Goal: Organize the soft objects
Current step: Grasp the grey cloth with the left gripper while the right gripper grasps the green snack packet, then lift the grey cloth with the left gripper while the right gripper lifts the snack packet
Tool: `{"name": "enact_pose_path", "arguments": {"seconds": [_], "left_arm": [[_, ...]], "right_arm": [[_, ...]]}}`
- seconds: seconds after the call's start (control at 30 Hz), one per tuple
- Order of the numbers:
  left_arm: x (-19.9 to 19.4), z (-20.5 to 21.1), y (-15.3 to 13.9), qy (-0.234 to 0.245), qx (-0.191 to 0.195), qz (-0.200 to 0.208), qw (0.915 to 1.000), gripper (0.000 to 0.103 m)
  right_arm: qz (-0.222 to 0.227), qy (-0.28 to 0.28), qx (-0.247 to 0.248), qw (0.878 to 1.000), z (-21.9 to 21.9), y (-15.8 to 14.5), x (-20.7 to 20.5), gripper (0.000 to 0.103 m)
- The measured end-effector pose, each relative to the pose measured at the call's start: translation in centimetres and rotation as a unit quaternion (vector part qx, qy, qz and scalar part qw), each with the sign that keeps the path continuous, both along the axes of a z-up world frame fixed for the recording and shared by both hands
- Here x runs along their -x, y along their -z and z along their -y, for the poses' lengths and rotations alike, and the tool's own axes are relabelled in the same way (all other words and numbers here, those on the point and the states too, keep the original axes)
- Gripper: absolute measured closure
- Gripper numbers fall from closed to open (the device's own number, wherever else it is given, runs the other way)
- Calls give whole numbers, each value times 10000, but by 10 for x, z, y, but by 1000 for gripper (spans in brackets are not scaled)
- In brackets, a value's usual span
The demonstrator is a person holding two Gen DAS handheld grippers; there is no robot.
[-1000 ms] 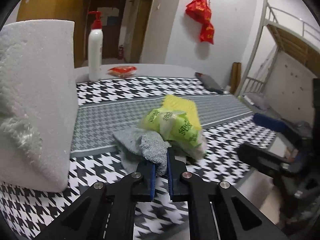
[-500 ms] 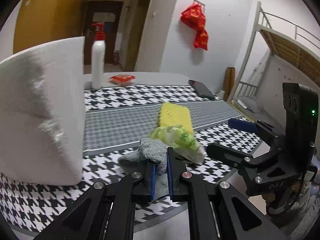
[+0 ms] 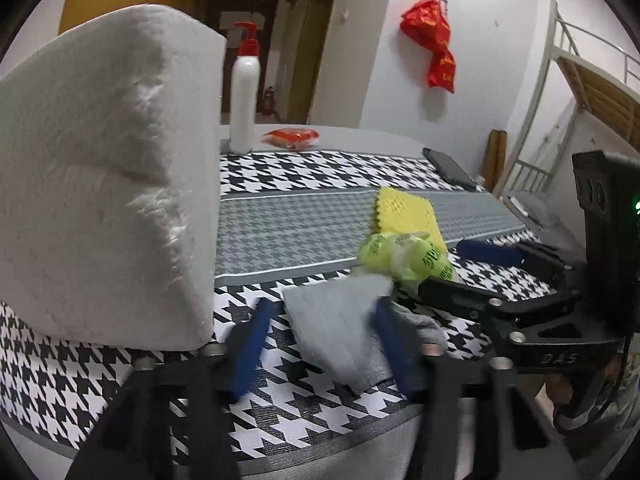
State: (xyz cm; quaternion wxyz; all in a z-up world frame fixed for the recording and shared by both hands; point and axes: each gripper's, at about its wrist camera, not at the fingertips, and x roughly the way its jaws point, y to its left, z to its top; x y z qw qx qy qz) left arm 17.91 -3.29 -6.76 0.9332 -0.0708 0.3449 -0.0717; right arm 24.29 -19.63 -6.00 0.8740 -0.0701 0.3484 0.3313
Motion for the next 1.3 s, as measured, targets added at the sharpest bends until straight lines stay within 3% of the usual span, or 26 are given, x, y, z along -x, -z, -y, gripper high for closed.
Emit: {"name": "enact_pose_path", "arguments": {"seconds": [0.27, 0.53, 0.6, 0.83, 1.13, 1.3], "left_arm": [[-4, 2, 5, 64, -14, -105, 9999, 29], [-7, 11, 7, 170, -103, -163, 9997, 26], [-6, 14, 7, 199, -161, -168, 9995, 20], [-8, 28, 7, 266, -318, -195, 9989, 14], [-15, 45, 16, 181, -792, -373, 9960, 14], [-17, 42, 21, 92, -872, -494, 9949, 14]], "right_arm": [[-109, -163, 195, 9996, -12, 9, -4, 49], [-216, -134, 281, 9993, -13, 12, -9, 74], [-189, -107, 229, 9995, -9, 8, -7, 74], [-61, 168, 32, 9998, 18, -7, 2, 75], [-230, 596, -62, 9979, 50, 0, 8, 74], [-299, 805, -55, 9963, 58, 3, 11, 74]]}}
